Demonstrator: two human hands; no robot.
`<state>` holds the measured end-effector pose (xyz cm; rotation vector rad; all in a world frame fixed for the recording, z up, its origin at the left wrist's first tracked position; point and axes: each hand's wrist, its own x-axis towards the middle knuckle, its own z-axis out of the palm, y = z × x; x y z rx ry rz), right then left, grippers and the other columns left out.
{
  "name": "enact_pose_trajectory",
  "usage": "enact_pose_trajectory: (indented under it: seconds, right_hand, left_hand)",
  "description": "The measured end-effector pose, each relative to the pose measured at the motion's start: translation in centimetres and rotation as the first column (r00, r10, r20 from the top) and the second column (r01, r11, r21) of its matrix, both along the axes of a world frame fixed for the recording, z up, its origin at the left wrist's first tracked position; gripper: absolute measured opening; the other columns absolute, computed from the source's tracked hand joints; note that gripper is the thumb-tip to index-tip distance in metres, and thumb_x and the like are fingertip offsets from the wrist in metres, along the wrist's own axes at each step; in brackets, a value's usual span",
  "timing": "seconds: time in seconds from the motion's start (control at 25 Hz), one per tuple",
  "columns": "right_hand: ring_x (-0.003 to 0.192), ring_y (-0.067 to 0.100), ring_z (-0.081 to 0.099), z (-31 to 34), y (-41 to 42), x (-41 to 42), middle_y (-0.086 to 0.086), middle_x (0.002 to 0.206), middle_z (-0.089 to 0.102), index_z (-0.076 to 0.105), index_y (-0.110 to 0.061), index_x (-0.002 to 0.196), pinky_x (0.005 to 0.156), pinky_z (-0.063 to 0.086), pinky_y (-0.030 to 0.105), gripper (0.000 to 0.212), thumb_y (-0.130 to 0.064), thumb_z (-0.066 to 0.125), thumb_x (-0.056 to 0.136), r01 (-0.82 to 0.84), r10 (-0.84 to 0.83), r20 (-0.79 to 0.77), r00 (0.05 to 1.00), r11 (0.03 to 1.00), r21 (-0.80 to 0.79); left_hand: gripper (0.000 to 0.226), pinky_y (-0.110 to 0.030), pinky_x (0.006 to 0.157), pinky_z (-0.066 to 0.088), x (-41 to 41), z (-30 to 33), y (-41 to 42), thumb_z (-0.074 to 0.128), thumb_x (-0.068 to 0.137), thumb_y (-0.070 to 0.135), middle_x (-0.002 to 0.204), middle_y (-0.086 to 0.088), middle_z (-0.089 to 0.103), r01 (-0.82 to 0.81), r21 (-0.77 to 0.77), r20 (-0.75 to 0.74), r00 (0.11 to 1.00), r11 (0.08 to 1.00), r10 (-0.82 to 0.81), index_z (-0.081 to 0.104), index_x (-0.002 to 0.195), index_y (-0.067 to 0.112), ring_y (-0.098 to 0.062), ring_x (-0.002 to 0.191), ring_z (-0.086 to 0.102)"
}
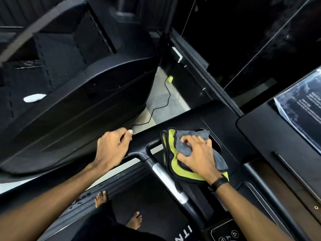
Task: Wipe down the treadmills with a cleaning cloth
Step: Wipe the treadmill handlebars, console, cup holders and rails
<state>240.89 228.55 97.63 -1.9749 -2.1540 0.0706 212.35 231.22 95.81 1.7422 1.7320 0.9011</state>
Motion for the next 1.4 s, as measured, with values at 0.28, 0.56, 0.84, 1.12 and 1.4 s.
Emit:
enact_pose_trajectory:
  seconds: [0.28, 0.56, 0.84, 1.12, 1.4]
  right_hand:
    - [0.093, 0.023, 0.059, -1.0, 4.7, -2.8, -0.005, 0.09, 0.067, 0.056, -0.027, 0.096, 0.083, 0.029, 0.04, 0.037, -0.056, 0.045, 0.076, 0.126, -0.129, 0.055, 0.99, 0.991, 0.053]
    - [0.093, 0.029, 0.06, -2.1, 14.7, -9.2, 0.006, 0.092, 0.071, 0.064, -0.018, 0.09, 0.088, 0.03, 0.046, 0.037, -0.052, 0.049, 0.085, 0.239, -0.138, 0.445, 0.885, 0.954, -0.18]
    - [0.103, 0.026, 0.062, -4.4, 13.4, -20.5, 0.008, 0.105, 0.072, 0.067, -0.019, 0.103, 0.099, 0.024, 0.049, 0.046, -0.056, 0.042, 0.094, -0.023, 0.25, 0.352, 0.902, 0.843, -0.538]
    - [0.086, 0.023, 0.06, -1.0, 7.3, -14.5, -0.003, 0.085, 0.069, 0.066, -0.026, 0.09, 0.078, 0.031, 0.042, 0.035, -0.057, 0.05, 0.087, -0.065, 0.105, 0.301, 0.948, 0.988, -0.142]
    - [0.102, 0.027, 0.061, -2.7, 14.2, -18.6, 0.01, 0.105, 0.07, 0.065, -0.016, 0.106, 0.104, 0.022, 0.05, 0.043, -0.05, 0.042, 0.096, 0.158, 0.093, 0.445, 0.891, 0.854, -0.496]
  left_hand:
    - [0.052, -0.042, 0.064, 0.05, -2.9, 0.0, 1.5, 0.035, 0.092, 0.052, 0.051, -0.002, 0.055, -0.022, 0.007, -0.02, 1.0, 1.0, 0.022, 0.063, 0.073, 0.012, -0.026, 0.054, 0.056]
    - [0.064, -0.044, 0.06, 0.048, -5.4, 0.2, 0.9, 0.028, 0.09, 0.057, 0.052, -0.005, 0.053, 0.02, -0.019, 0.02, 1.0, 1.0, -0.019, 0.064, 0.074, 0.007, -0.029, 0.055, 0.055]
    - [0.054, -0.041, 0.059, 0.048, -9.0, 0.0, 2.6, 0.035, 0.095, 0.05, 0.045, 0.001, 0.04, -0.028, -0.042, 0.031, 0.999, 0.999, 0.029, 0.063, 0.074, 0.009, -0.024, 0.051, 0.051]
    - [0.051, -0.042, 0.063, 0.049, -8.7, 0.0, 4.3, 0.036, 0.095, 0.049, 0.044, 0.003, 0.044, -0.004, -0.048, 0.099, 0.995, 0.999, 0.009, 0.065, 0.075, 0.012, -0.023, 0.049, 0.045]
    - [0.05, -0.042, 0.063, 0.049, -8.4, 0.5, 4.1, 0.036, 0.095, 0.049, 0.045, 0.007, 0.047, 0.031, -0.056, 0.116, 0.993, 0.998, -0.025, 0.067, 0.076, 0.015, -0.017, 0.046, 0.043]
